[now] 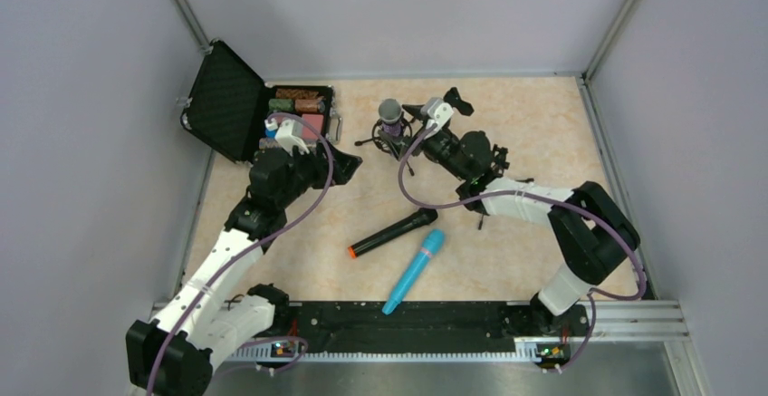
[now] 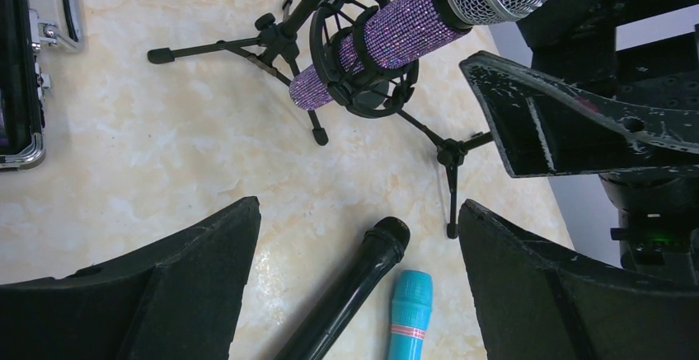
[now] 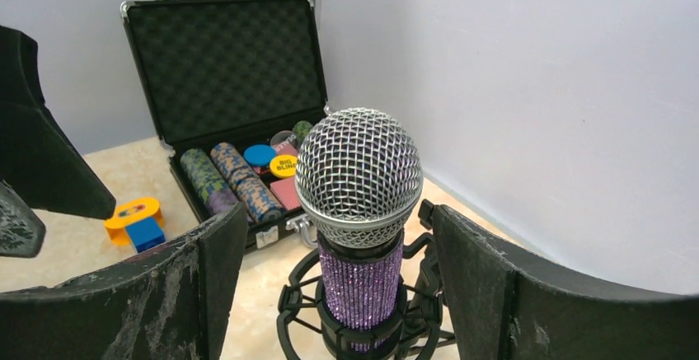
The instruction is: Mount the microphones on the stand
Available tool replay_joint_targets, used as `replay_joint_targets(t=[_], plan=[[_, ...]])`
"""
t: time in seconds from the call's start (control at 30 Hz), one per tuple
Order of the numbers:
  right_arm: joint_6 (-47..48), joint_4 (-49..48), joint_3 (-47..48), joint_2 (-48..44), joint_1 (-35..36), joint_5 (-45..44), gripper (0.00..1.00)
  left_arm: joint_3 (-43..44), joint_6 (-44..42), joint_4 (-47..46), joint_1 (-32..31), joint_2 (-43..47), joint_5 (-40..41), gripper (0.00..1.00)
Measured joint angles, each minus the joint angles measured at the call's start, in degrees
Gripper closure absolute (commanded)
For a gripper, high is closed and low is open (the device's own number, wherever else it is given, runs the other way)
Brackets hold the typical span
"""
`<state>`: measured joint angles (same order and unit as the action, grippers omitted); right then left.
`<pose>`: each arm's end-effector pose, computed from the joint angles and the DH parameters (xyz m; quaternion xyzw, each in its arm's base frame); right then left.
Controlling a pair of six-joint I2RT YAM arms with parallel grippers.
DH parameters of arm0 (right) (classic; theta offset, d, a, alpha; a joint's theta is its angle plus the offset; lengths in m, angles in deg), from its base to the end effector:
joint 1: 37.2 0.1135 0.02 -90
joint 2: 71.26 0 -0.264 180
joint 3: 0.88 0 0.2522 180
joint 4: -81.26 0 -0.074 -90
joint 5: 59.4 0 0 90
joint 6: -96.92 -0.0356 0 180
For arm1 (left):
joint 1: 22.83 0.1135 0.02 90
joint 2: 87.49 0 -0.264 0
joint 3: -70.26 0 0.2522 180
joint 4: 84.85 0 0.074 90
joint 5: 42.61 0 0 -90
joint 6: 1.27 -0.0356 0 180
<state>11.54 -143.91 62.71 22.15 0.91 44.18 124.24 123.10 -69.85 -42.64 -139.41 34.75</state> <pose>0.2775 0.2283 0.2804 -0.3069 0.5265 0.2962 0.7355 0.1998 -0.0803 0.3060 -0.0305 0.7799 -0.3586 0.5120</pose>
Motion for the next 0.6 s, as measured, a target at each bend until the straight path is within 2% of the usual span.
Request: replay_joint_targets(t=[0.3,0.5,0.6], plan=[[-0.90,4.22,-0.90,-3.48,0.00,-2.34,0.19,0.00,0.17,0.00,0.00,-0.48,-0.22,0.06],[-1.88,12.63,-0.94,-3.78,-0.02,-4.13,0.20,0.00,0.17,0.02,0.00,-0.48,-0.46,0.06],[-2.47,16.02,-1.01,-3.78,-0.37,-4.28,0.25,0.00,0.20,0.04,0.00,-0.48,-0.48,0.06]])
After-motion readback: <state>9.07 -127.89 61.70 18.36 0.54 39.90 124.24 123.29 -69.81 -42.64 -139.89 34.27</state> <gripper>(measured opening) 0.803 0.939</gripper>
